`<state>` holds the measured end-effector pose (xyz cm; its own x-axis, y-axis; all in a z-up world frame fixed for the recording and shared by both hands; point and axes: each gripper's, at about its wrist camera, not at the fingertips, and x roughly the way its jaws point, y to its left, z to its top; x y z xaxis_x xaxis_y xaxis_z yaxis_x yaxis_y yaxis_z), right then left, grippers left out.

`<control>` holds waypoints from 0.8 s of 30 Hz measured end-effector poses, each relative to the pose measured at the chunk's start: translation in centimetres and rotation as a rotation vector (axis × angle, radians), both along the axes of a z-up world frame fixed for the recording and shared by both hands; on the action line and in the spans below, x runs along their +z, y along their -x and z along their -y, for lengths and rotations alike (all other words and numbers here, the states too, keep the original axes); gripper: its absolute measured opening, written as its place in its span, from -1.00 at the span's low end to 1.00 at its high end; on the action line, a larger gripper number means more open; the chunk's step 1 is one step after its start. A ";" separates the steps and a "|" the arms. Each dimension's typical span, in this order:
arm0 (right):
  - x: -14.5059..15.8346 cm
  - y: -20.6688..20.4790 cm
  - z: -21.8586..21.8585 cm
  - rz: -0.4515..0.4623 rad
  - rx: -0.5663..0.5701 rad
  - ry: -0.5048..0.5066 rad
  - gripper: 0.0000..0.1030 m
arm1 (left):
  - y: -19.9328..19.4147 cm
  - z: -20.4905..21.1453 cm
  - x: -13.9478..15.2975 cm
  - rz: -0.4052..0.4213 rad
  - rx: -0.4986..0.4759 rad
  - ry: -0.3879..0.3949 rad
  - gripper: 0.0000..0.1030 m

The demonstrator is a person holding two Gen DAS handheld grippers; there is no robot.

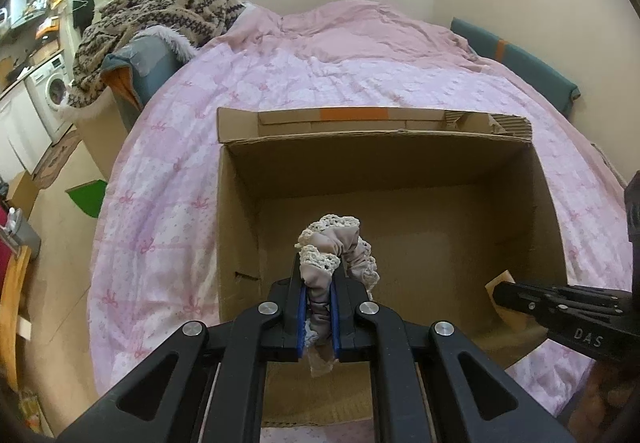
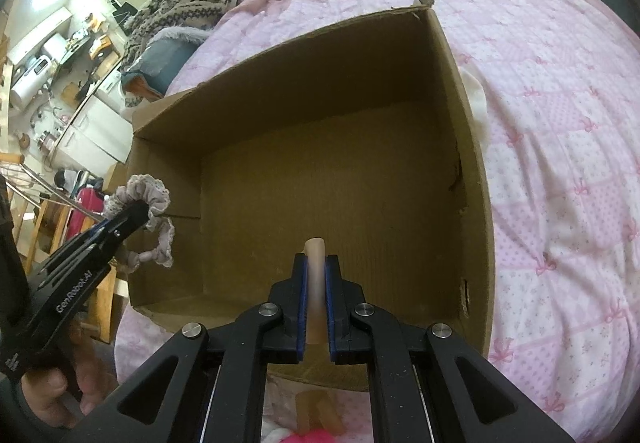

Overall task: Organize soft objects
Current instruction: 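Carry the beige scrunchie in the left tool over the box while the right tool carries the cylinder, then open the left tool to drop the scrunchie in the box while the right tool drops the cylinder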

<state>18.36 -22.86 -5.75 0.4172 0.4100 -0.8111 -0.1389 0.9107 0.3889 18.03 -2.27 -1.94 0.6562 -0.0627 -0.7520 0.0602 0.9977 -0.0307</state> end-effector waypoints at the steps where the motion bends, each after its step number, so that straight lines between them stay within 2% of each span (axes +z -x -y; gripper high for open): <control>1: -0.1 -0.1 0.0 -0.001 -0.002 0.002 -0.84 | -0.1 0.0 0.1 0.001 -0.001 -0.001 -0.83; 19: -0.5 -0.6 -0.3 -0.020 -0.016 0.021 -0.84 | 0.0 0.4 -0.5 -0.041 -0.016 -0.030 -0.76; 22: -0.6 -0.5 -0.3 -0.021 -0.015 0.018 -0.84 | 0.1 0.6 -0.5 -0.043 -0.026 -0.038 -0.62; 24: -0.6 -0.5 -0.3 -0.019 -0.011 0.018 -0.84 | 0.3 0.8 -0.4 -0.035 -0.030 -0.047 -0.42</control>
<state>18.86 -22.55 -6.39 0.4064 0.3910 -0.8258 -0.1216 0.9189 0.3752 17.75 -3.05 -2.37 0.6277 -0.0457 -0.7771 0.0897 0.9959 0.0139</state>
